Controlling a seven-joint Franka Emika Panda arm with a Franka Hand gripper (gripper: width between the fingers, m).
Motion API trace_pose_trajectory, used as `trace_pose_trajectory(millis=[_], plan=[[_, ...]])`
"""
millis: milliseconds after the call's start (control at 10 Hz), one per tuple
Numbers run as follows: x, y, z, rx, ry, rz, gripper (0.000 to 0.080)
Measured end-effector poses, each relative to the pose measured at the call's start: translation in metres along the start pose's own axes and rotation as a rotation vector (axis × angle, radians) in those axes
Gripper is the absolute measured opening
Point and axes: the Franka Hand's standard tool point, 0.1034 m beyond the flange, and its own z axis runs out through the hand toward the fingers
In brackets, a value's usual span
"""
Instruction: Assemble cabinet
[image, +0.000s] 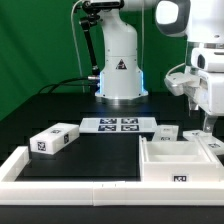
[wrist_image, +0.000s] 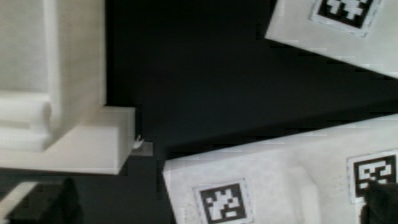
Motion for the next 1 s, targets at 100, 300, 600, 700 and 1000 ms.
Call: trace_pose_trajectory(millis=[100, 300, 600, 700, 1000], plan=[[0.001, 0.0, 0.001, -0.002, 0.002, -0.038, 0.0797], [0.006, 0.0, 0.004, -0.013, 0.014, -0.157, 0.0797], [0.017, -0.012, 0.016, -0.021, 0.041, -0.163, 0.0797], [0.022, -0.018, 0.024, -0.009, 0.047, -0.164, 0.0797], [0.03, -0.03, 0.04, 0.005, 0.065, -0.151, 0.0797]])
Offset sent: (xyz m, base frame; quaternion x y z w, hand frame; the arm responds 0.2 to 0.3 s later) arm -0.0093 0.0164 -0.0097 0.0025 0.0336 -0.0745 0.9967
